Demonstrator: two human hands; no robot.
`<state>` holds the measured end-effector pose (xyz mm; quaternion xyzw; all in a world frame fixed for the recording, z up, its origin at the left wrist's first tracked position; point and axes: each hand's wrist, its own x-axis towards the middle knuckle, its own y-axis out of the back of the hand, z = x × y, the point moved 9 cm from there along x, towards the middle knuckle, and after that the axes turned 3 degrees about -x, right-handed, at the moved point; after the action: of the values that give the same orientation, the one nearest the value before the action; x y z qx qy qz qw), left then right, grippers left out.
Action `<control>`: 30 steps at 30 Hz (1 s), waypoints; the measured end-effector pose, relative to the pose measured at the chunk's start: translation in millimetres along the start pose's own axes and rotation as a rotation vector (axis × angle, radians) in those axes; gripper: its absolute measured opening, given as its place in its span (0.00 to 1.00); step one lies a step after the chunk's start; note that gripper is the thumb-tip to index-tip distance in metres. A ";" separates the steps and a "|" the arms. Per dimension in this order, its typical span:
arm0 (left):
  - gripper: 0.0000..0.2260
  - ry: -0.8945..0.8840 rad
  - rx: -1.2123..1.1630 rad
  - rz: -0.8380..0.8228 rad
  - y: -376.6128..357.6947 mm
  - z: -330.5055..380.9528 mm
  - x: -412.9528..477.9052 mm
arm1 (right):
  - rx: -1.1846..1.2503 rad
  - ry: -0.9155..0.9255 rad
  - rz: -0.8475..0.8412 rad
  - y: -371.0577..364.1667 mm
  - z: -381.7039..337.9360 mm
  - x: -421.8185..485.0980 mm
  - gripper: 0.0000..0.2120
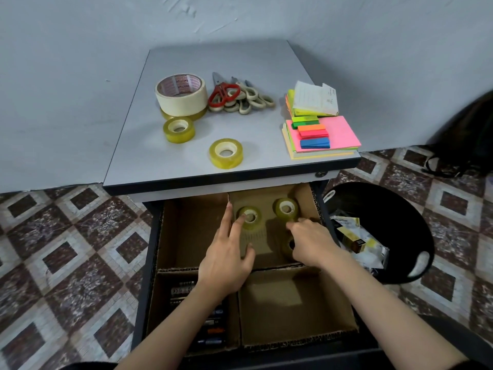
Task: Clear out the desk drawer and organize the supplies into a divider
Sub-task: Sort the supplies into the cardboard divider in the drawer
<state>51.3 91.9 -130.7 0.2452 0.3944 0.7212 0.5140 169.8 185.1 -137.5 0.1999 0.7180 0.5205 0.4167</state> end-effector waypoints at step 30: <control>0.04 -0.097 -0.450 0.552 199.9 -15.8 3.8 | 0.633 0.147 0.714 181.3 -28.6 -59.8 0.08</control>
<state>-71.6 58.3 24.3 0.2571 0.1201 0.8891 0.3591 154.4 194.0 54.7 0.5133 0.7553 0.3998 0.0789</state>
